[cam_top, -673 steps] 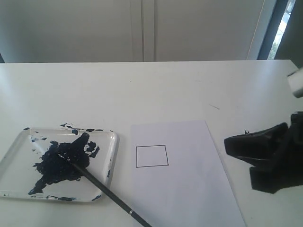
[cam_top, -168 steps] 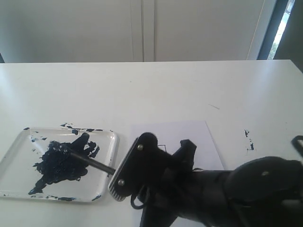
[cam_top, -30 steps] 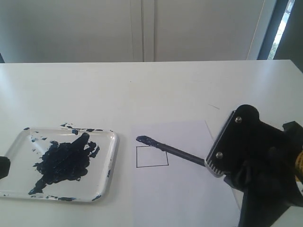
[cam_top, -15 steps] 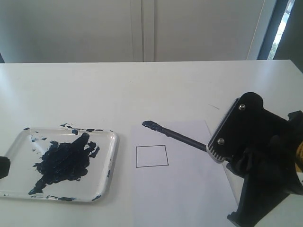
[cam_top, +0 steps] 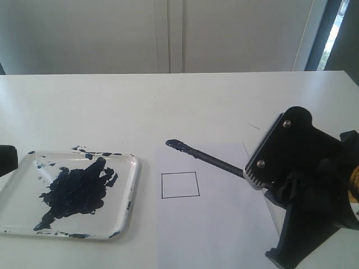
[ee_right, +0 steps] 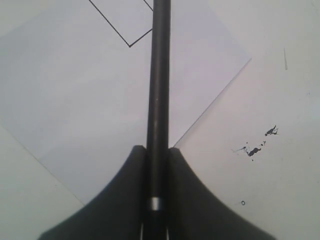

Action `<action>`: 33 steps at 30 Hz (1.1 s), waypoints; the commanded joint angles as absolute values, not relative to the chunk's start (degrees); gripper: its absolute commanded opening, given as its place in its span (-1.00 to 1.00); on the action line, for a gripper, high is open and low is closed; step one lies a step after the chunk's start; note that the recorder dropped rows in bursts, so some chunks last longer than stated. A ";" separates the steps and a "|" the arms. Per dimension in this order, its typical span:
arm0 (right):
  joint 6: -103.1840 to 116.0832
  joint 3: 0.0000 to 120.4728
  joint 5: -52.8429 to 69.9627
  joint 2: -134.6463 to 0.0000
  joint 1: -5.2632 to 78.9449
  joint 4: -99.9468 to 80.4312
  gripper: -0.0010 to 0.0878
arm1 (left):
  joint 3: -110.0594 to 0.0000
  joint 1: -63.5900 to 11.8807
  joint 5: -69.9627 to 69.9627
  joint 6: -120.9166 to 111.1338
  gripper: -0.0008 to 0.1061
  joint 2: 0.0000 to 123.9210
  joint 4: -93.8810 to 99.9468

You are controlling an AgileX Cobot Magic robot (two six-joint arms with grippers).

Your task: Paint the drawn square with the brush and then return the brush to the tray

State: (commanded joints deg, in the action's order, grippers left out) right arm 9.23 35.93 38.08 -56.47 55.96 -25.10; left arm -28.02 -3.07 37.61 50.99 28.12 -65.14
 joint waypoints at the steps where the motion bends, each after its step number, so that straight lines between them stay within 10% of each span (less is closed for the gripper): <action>1: 9.23 35.93 38.08 -56.47 55.96 -25.10 -0.98 | -28.02 -3.07 38.19 51.22 -0.99 28.12 -65.88; 12: 10.75 35.93 37.96 -56.47 55.96 -25.65 -0.98 | -28.02 -3.07 48.82 64.47 -0.94 41.25 -68.69; 20: 10.75 35.93 37.61 -56.47 55.96 -25.78 -0.98 | -28.02 -3.07 49.10 79.02 -0.23 50.91 -74.49; 33: 10.75 35.93 36.82 -56.47 55.96 -26.02 -0.98 | -28.02 -3.07 46.71 85.32 -0.33 55.59 -74.49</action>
